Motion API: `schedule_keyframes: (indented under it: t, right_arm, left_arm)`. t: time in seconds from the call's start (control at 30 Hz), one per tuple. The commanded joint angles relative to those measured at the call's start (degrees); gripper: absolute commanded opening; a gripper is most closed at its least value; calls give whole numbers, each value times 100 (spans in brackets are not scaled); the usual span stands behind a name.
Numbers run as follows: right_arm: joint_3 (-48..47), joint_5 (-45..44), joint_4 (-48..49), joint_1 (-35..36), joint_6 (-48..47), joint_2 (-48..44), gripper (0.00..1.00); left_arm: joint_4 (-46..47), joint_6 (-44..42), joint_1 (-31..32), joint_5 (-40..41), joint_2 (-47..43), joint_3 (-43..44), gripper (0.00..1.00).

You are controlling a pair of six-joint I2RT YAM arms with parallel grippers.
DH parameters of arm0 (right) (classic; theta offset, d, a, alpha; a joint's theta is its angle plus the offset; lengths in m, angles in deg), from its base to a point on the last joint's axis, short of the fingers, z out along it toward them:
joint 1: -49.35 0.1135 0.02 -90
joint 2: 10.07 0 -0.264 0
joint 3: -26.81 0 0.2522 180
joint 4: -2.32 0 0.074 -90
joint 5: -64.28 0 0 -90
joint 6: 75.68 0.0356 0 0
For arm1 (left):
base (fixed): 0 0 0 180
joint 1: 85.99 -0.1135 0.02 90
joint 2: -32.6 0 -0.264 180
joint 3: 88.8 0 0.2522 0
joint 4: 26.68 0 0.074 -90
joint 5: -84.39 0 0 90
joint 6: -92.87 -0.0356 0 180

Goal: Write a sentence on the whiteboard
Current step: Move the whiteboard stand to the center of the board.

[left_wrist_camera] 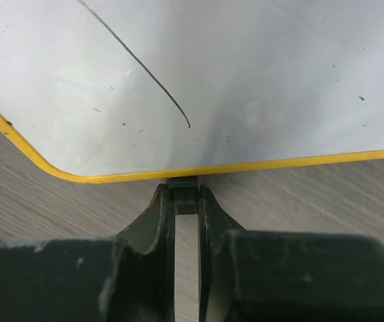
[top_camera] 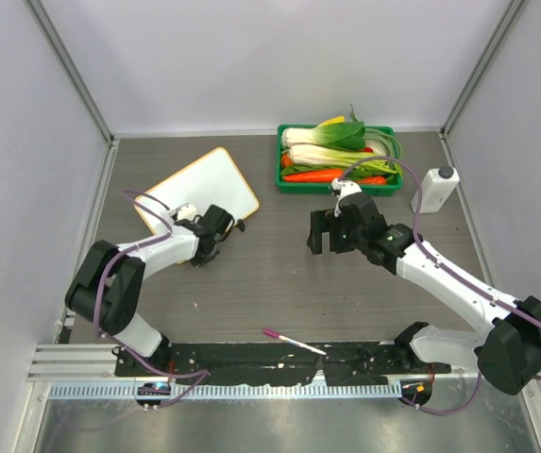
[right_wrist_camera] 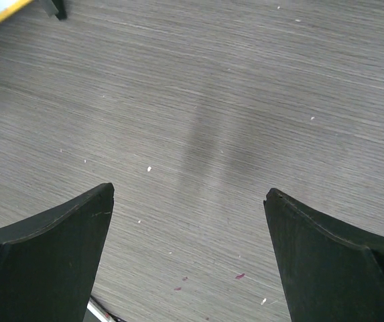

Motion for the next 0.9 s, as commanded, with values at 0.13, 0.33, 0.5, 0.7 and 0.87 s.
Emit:
schedule_keyframes:
  t: [0.13,0.33,0.5,0.7,0.87]
  right_arm:
    - [-67,-238,1,-147,106,-387,99]
    - [-41,-282,-52,-226,124,-510,99]
    - [38,-352,-96,-297,124,-615,99]
    - [56,-396,-140,-384,97,-730,99]
    - [73,-414,-184,-437,80,-774,99]
  left_arm:
    - [-517,48,1142,-342,257,96,0]
    - [-798,-110,1915,28,951,756,0]
    - [-360,-523,2408,-191,1215,984,0]
    - [230,-1216,2742,-482,1356,1300,0]
    - [300,-1621,2901,-552,1540,1705,0]
